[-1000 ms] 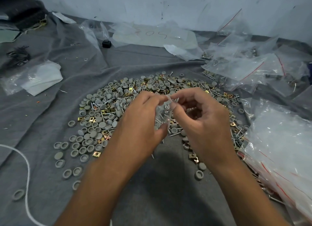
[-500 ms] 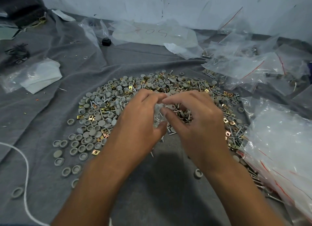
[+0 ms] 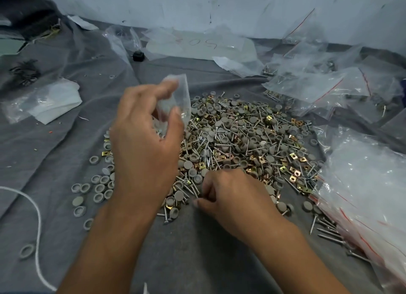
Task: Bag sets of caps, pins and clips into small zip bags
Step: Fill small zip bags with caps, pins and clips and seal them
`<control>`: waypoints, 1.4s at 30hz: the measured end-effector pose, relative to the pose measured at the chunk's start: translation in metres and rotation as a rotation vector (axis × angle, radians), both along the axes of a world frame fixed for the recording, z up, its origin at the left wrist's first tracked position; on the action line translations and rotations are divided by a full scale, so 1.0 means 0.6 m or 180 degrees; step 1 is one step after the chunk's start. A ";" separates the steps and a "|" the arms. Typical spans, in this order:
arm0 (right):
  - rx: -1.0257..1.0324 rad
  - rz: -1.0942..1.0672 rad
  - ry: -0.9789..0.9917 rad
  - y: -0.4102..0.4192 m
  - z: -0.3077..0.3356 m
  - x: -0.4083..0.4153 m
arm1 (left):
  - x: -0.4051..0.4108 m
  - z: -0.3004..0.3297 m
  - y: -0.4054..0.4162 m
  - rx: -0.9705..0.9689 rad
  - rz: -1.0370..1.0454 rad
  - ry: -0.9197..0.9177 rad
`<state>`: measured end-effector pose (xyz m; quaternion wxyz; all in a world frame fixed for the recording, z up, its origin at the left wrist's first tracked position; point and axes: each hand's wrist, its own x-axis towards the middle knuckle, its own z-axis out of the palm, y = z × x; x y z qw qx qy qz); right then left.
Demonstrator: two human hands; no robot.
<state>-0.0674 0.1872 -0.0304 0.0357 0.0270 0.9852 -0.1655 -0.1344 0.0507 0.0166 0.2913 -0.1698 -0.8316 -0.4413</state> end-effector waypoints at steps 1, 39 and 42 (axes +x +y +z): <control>0.0121 0.0030 0.0038 -0.002 0.001 0.001 | -0.001 -0.002 0.000 -0.0104 -0.0029 -0.0114; -0.1026 0.0465 0.0436 0.013 0.021 -0.025 | -0.014 -0.002 -0.026 -0.0590 0.0004 -0.0376; -0.0535 0.1053 -0.0182 -0.003 0.008 -0.024 | -0.012 -0.003 -0.025 -0.0514 -0.0108 -0.0324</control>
